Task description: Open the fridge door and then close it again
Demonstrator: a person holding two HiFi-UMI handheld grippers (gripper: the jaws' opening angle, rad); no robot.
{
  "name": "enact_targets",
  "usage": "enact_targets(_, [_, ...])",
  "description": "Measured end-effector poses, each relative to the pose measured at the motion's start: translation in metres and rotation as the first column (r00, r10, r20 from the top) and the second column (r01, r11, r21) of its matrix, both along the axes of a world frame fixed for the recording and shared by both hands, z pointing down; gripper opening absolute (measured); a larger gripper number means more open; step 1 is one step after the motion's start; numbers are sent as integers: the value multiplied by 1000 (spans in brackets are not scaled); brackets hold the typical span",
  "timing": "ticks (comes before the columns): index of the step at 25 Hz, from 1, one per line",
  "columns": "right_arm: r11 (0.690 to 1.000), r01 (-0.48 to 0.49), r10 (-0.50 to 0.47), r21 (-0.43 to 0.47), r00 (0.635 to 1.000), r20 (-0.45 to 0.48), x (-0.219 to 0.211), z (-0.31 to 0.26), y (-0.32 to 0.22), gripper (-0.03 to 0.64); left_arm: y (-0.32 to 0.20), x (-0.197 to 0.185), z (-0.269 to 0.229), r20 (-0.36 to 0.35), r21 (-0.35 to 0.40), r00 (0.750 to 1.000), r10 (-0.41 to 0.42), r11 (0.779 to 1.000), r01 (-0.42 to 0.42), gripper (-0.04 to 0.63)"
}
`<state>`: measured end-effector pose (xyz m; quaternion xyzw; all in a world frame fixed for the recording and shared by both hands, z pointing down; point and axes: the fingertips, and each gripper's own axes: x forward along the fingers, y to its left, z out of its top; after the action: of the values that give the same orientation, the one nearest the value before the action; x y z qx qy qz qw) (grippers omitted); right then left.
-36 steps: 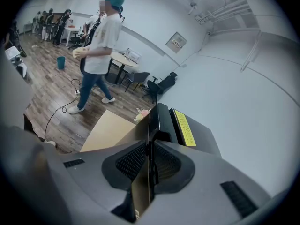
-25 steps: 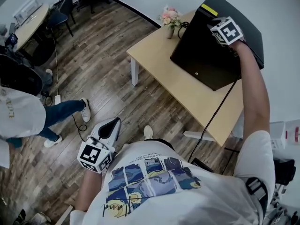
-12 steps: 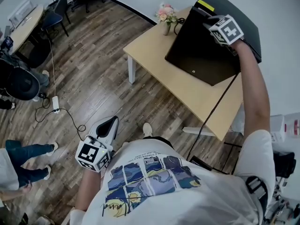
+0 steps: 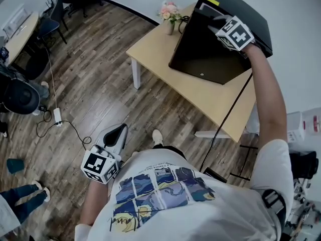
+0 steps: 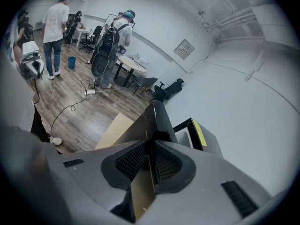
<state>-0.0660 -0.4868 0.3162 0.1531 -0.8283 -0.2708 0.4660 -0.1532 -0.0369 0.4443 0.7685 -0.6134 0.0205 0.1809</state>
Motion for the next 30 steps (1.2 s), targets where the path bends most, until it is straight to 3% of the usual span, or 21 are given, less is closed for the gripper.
enact_targets(30, [991,67,-61,116,997,-57,54,1,114,71,54,32,-1,10,12,985,172,985,-172,8])
